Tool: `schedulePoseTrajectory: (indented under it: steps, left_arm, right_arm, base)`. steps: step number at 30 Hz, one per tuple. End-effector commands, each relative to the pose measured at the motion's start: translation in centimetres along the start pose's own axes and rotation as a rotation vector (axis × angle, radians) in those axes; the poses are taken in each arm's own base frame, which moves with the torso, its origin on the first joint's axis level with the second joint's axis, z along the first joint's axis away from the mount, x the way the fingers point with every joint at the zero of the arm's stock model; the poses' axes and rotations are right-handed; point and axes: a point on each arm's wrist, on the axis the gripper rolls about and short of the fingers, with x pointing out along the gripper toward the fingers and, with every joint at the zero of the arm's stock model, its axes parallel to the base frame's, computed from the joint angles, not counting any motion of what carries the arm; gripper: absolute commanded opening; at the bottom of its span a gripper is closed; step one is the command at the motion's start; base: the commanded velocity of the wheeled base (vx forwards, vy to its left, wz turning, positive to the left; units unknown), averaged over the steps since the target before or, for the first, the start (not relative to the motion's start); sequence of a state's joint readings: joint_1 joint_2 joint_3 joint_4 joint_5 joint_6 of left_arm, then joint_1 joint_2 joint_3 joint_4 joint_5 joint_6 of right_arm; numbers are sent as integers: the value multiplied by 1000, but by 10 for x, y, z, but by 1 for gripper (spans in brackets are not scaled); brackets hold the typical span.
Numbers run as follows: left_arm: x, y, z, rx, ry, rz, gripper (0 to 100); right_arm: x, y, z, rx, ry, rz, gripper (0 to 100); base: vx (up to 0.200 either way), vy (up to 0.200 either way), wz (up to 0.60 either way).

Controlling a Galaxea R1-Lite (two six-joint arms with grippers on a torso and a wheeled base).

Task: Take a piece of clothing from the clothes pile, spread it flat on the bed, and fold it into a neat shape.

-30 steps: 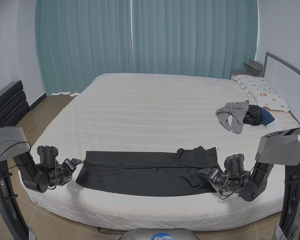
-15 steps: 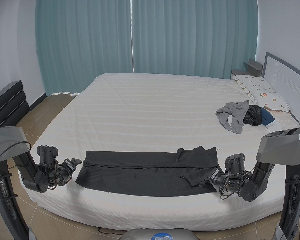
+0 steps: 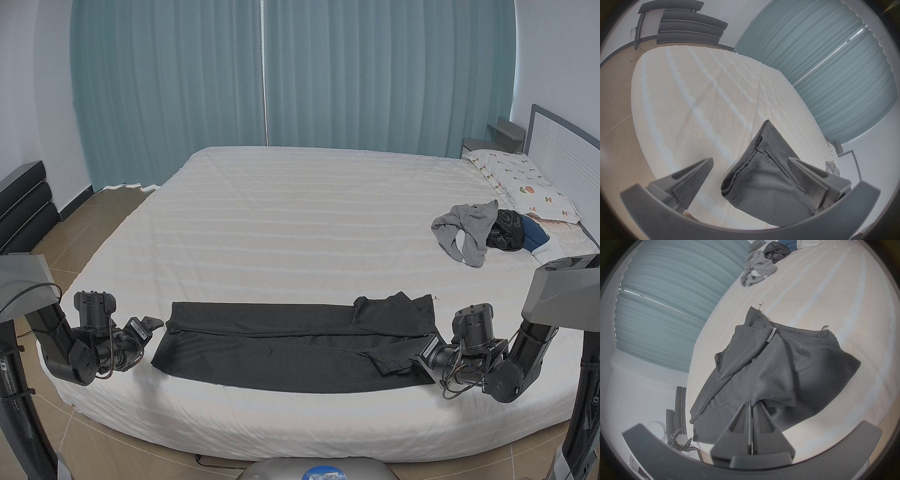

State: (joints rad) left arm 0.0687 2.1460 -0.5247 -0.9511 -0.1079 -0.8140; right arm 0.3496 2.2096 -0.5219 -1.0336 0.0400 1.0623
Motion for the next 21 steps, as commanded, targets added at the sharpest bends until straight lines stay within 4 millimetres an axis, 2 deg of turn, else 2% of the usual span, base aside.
schedulePoseTrajectory:
  steps: [1,3,4,13,20,21]
  left_arm:
    - [0,0,1,-1,-2,0,100]
    - [0,0,1,3,-2,0,100]
    - [0,0,1,5,-5,0,100]
    - [-2,-2,2,7,-10,-9,100]
    - [0,-3,3,2,-13,-13,100]
    - [0,-2,4,4,-14,-10,100]
  right_arm:
    - [-2,2,0,-2,0,6,0]
    - [-2,0,-1,-5,4,-2,0]
    - [-2,-1,-1,-5,7,-8,100]
    - [-2,-3,-1,-9,14,-27,100]
    - [-11,2,21,21,-53,17,100]
    - [-13,3,27,32,-73,32,100]
  base:
    - [0,0,0]
    - [0,0,0]
    - [0,0,0]
    - [0,0,0]
    - [0,0,0]
    - [200,0,0]
